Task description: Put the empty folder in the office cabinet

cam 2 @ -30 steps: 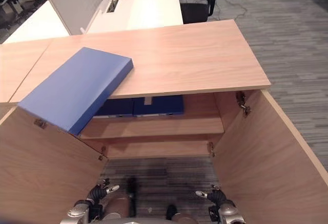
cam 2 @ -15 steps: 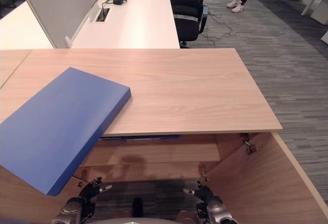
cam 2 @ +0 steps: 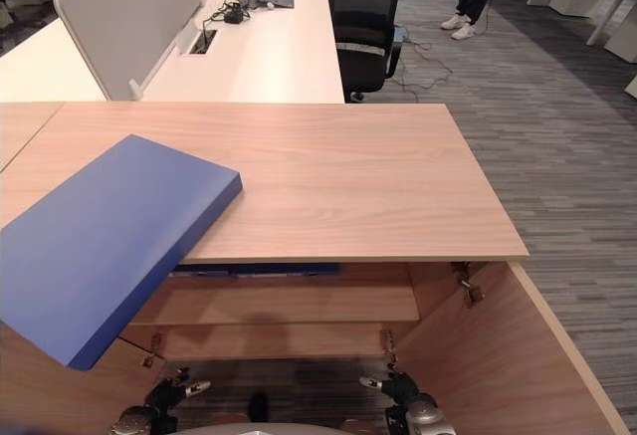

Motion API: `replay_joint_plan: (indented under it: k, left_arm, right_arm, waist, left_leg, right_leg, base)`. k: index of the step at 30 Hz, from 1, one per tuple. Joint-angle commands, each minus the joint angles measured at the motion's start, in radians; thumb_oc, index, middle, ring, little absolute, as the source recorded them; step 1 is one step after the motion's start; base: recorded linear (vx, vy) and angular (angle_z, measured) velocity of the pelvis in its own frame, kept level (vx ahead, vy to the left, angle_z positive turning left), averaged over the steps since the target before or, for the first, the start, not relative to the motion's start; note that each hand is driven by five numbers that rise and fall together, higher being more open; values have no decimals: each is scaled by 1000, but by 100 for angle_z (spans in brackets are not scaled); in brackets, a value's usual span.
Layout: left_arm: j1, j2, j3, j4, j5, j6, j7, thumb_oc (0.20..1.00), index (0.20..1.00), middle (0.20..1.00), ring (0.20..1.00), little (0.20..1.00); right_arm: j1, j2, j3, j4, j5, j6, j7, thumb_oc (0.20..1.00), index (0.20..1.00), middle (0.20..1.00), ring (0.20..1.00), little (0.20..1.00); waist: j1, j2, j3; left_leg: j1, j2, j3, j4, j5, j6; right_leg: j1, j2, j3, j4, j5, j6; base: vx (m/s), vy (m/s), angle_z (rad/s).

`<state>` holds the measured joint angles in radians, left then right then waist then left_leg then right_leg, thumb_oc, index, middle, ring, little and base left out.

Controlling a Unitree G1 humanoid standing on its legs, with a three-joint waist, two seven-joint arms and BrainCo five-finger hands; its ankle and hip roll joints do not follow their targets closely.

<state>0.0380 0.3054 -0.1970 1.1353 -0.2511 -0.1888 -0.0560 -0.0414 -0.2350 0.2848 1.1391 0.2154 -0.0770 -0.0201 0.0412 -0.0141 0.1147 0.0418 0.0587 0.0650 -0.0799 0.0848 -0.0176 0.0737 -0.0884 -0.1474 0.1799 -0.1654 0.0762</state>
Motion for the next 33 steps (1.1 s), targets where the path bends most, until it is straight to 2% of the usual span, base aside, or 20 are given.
replay_joint_plan:
  k: [1, 4, 7, 8, 9, 12, 15, 16, 17, 19, 22, 25, 32, 33]
  left_arm:
    - [-41, 14, 12, -10, -9, -25, 3, 1000, 1000, 1000, 1000, 1000]
    - [-42, 6, 12, -7, -17, -25, 5, 1000, 1000, 1000, 1000, 1000]
    - [-39, -6, 8, 5, -19, -26, 3, 1000, 1000, 1000, 1000, 1000]
    - [-39, -6, 7, 5, -19, -26, 3, 1000, 1000, 1000, 1000, 1000]
    - [-47, -12, 4, 8, -30, -24, 5, 1000, 1000, 1000, 1000, 1000]
    - [-62, -23, 0, 9, -47, -21, 6, 1000, 1000, 1000, 1000, 1000]
    - [-60, -31, -6, 4, -40, -22, 2, 1000, 1000, 1000, 1000, 1000]
    - [-52, -35, -5, 7, -36, -24, 2, 1000, 1000, 1000, 1000, 1000]
    - [-52, -36, -5, 7, -36, -24, 2, 1000, 1000, 1000, 1000, 1000]
    - [-45, -41, -8, 16, -31, -23, 2, 1000, 1000, 1000, 1000, 1000]
    - [-41, -42, -14, 20, -18, -21, -1, 1000, 1000, 1000, 1000, 1000]
    - [-39, -47, -29, 14, 3, -20, -4, 1000, 1000, 1000, 1000, 1000]
    - [-46, -32, -38, 9, 29, -23, -12, 1000, 1000, 1000, 1000, 1000]
    - [-46, -32, -38, 9, 29, -23, -12, 1000, 1000, 1000, 1000, 1000]
  right_arm:
    - [-15, -12, 7, -20, 6, -27, -3, 1000, 1000, 1000, 1000, 1000]
    - [-16, -17, 8, -21, 8, -30, -7, 1000, 1000, 1000, 1000, 1000]
    - [-8, -32, 10, -31, 9, -35, -6, 1000, 1000, 1000, 1000, 1000]
    - [-8, -32, 10, -31, 9, -35, -6, 1000, 1000, 1000, 1000, 1000]
    - [-10, -46, 4, -34, 19, -38, -11, 1000, 1000, 1000, 1000, 1000]
    - [-19, -65, -2, -17, 24, -39, -14, 1000, 1000, 1000, 1000, 1000]
    - [-26, -82, -2, -8, 18, -38, -15, 1000, 1000, 1000, 1000, 1000]
    - [-28, -88, -10, -6, 20, -40, -15, 1000, 1000, 1000, 1000, 1000]
    - [-28, -89, -10, -6, 20, -40, -15, 1000, 1000, 1000, 1000, 1000]
    - [-24, -94, -20, 0, 28, -42, -13, 1000, 1000, 1000, 1000, 1000]
    - [-14, -93, -25, 4, 35, -38, -8, 1000, 1000, 1000, 1000, 1000]
    - [-2, -87, -53, 18, 46, -33, -9, 1000, 1000, 1000, 1000, 1000]
    - [9, -60, -80, 23, 58, -25, -9, 1000, 1000, 1000, 1000, 1000]
    - [9, -60, -80, 22, 58, -25, -9, 1000, 1000, 1000, 1000, 1000]
  waist:
    - [18, -19, -9]
    - [18, -16, -9]
    - [20, -6, 0]
    - [19, -6, 1]
    - [19, 3, 20]
    - [19, 10, 42]
    - [4, 5, 46]
    - [-6, 2, 33]
    - [-7, 3, 35]
    - [-32, 11, 14]
    - [-56, 34, -5]
    - [-62, 42, -17]
    - [-63, 23, -15]
    - [-62, 22, -15]
  left_leg:
    - [0, 8, -1, 100, -89, -29]
    - [-11, 22, -11, 97, -69, -46]
    - [-34, 52, -32, 93, -29, -80]
    - [-34, 52, -33, 92, -28, -80]
    - [-78, 65, -50, 105, 13, -106]
    - [-117, 73, -63, 130, 28, -127]
    - [-89, 90, -51, 184, -7, -128]
    - [-44, 102, -76, 210, -31, -132]
    - [-41, 103, -77, 211, -33, -133]
    - [26, 149, -93, 212, -28, -139]
    - [79, 185, -69, 147, -26, -145]
    - [105, 167, -19, 65, -84, -143]
    - [131, 77, -5, 23, -142, -95]
    - [131, 76, -4, 24, -142, -94]
  right_leg:
    - [17, -62, 47, -39, 55, 102]
    - [31, -51, 43, -81, 54, 91]
    - [70, -31, 26, -155, 51, 63]
    - [72, -30, 24, -157, 51, 63]
    - [77, -25, 15, -170, 47, 55]
    - [66, -26, -4, -161, 44, 42]
    - [29, -40, -17, -138, 53, 29]
    - [3, -47, -21, -127, 60, 27]
    - [6, -46, -21, -125, 58, 26]
    - [-31, -50, -35, -102, 59, 31]
    - [-57, -50, -49, -85, 64, 42]
    - [-49, -83, -60, -94, 94, 67]
    - [-54, -157, -35, -101, 166, 118]
    - [-54, -158, -34, -101, 166, 118]
  base:
    - [-37, -180, 7]
    - [-35, -150, 10]
    - [-51, -222, 11]
    - [-116, -190, 35]
    - [-127, -107, 49]
    - [-157, -93, 37]
    - [-209, -2, 18]
    - [-152, 24, -5]
    - [-160, 69, -3]
    - [-115, 122, 24]
    - [-66, 133, 28]
    - [-35, 195, 39]
    - [-32, 187, 5]
    - [-17, 210, -10]
